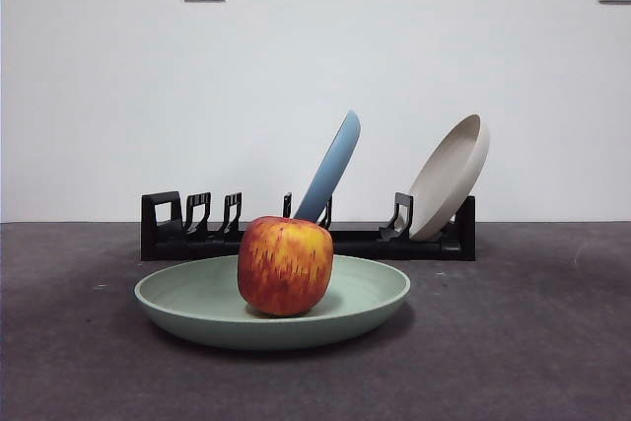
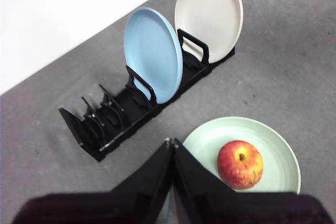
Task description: Take the green plate from the plate rack,put the plate on the table,take the apple from the table,put the apple in the plate
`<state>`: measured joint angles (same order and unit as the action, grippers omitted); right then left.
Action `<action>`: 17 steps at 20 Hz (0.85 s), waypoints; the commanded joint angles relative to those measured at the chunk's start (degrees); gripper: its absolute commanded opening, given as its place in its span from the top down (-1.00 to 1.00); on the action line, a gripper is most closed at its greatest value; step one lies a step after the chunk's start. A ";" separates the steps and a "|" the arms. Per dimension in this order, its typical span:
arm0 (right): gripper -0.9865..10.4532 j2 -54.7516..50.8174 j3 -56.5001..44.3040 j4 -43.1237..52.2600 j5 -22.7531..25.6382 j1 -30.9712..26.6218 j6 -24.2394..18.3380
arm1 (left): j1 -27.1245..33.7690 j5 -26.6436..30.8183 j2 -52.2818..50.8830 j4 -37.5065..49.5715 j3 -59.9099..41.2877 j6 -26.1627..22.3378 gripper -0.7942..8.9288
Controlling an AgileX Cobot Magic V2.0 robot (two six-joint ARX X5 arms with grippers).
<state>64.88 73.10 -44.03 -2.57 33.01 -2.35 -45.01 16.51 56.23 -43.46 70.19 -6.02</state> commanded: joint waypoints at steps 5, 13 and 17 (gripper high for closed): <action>0.84 -11.23 -24.26 15.32 0.09 -0.02 4.52 | 0.11 -0.28 -11.28 14.01 -22.49 5.25 0.85; 0.83 -14.71 -32.65 21.27 6.51 0.00 4.94 | 0.11 -0.26 -19.26 16.55 -32.57 9.42 0.84; 0.83 -14.78 -32.65 21.27 6.43 -0.02 4.90 | 0.11 -0.17 -18.75 13.97 -32.57 9.44 0.84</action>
<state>50.17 40.91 -23.11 3.68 32.99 1.96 -45.01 16.29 37.65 -29.61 37.91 2.92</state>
